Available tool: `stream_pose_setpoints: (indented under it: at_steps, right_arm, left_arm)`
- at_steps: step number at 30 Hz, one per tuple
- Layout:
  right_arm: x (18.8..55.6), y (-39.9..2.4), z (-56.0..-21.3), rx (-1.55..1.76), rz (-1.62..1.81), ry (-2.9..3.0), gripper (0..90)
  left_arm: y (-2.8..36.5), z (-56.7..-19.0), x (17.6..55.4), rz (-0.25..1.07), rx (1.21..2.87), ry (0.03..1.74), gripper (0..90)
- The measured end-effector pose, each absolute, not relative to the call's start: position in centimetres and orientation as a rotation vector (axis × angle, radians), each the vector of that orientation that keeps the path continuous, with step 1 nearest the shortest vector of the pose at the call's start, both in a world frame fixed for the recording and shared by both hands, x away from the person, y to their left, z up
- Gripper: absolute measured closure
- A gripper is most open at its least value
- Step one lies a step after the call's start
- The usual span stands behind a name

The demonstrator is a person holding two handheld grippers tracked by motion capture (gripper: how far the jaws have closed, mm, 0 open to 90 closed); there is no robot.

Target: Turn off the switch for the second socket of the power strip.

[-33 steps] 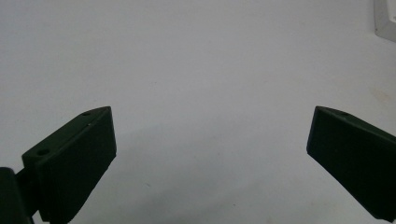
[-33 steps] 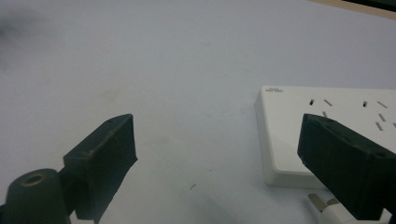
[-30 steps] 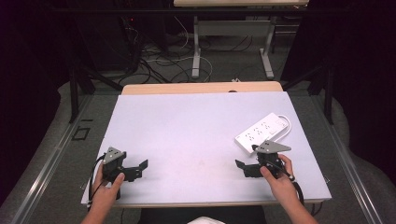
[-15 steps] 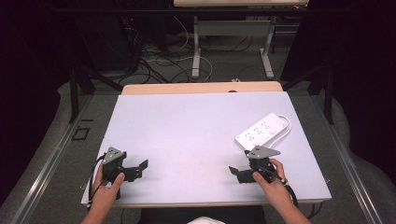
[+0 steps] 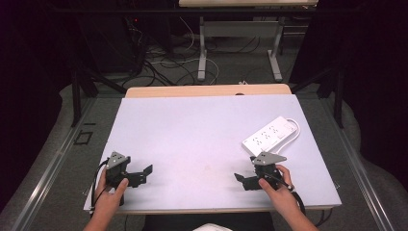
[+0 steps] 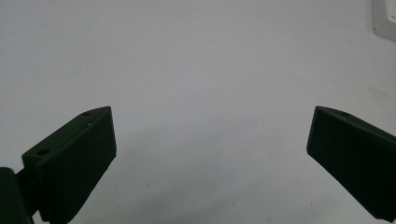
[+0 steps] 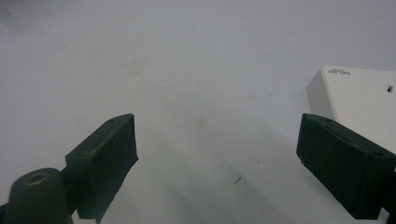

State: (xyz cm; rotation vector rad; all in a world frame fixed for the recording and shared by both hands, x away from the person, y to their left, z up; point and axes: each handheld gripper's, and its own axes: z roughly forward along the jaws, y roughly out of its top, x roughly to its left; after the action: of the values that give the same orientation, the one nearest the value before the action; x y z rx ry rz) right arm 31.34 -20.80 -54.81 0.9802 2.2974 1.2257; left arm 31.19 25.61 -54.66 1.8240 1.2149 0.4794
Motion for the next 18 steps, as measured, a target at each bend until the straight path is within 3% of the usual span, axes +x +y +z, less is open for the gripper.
stream_pose_setpoints:
  at_steps: [18]
  right_arm:
    - [31.38,-21.1,-55.06,1.019,1.226,2.296,12.2]
  left_arm:
    - [25.61,-54.62,31.17,0.479,1.823,1.214,1.5]
